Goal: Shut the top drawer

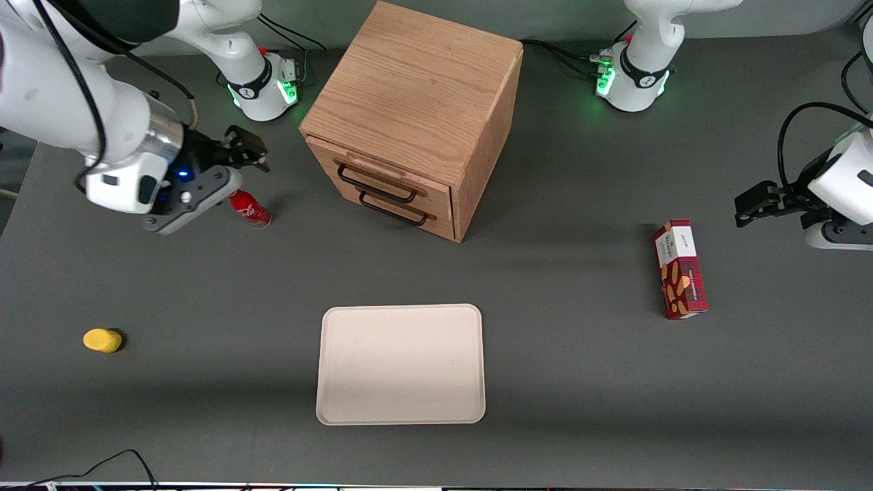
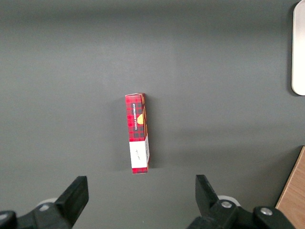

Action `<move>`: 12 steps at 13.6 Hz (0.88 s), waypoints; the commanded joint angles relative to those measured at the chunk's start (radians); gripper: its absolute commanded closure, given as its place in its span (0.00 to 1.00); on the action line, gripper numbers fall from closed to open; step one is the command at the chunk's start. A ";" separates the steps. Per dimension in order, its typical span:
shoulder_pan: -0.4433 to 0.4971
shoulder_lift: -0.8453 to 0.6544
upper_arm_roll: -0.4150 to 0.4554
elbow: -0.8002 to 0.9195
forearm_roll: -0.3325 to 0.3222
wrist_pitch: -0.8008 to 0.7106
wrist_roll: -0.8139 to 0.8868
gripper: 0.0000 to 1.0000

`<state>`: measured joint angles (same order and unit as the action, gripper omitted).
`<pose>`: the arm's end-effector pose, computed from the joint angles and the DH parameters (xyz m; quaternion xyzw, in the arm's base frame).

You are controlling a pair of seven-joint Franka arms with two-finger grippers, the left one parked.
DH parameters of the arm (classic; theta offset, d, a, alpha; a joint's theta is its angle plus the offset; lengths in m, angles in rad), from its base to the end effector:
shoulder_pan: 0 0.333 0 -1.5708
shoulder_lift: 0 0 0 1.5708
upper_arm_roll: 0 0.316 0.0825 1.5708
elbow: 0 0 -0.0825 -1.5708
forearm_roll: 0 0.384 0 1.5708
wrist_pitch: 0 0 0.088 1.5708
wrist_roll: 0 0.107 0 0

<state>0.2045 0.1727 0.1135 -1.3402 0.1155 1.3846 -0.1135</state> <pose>0.5556 0.1907 0.6190 -0.9712 -0.2198 0.0698 0.0602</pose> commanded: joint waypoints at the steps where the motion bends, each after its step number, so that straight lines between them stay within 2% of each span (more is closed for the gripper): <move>1: -0.007 -0.016 -0.014 0.030 -0.103 -0.024 0.167 0.00; 2: -0.017 -0.013 -0.031 0.027 -0.124 -0.016 0.169 0.00; 5: -0.040 -0.002 -0.116 -0.019 -0.117 0.034 0.163 0.00; 8: -0.102 -0.022 -0.121 -0.121 -0.112 0.114 0.164 0.00; 12: -0.134 -0.019 -0.121 -0.117 -0.112 0.113 0.164 0.00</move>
<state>0.0679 0.1744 -0.0134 -1.4464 0.0139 1.4895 0.0204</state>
